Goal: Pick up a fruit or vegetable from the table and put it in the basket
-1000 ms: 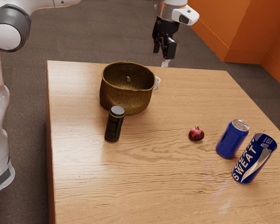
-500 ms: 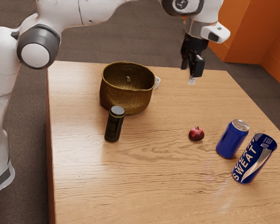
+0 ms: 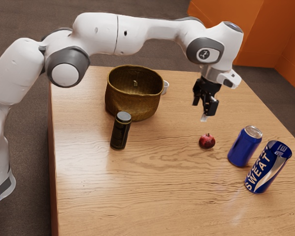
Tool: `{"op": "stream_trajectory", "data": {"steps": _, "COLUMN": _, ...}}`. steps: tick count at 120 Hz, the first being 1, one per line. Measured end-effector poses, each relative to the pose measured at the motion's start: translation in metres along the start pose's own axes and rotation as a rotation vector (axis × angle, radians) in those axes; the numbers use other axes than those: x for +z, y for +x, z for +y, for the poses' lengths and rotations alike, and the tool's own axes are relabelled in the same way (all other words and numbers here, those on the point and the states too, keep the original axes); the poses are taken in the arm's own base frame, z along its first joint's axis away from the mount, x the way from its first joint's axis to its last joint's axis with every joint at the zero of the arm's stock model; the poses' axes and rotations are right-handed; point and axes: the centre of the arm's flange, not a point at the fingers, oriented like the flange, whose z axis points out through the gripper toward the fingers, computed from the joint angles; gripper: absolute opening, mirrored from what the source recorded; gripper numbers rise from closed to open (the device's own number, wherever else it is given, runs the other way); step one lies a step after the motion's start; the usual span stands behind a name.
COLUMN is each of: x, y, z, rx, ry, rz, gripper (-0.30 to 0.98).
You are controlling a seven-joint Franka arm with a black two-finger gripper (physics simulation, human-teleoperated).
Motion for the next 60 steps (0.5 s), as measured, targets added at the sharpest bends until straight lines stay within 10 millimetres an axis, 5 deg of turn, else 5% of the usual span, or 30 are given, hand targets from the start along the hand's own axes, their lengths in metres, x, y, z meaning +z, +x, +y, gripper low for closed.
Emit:
{"op": "stream_trajectory", "data": {"steps": 16, "x": 0.018, "y": 0.012, "z": 0.014, "rx": 0.019, "ry": -0.008, "rz": 0.03, "gripper": 0.69}}
{"op": "stream_trajectory", "data": {"steps": 60, "x": 0.063, "y": 0.029, "z": 0.015, "rx": 0.019, "ry": -0.012, "rz": 0.019, "gripper": 0.69}}
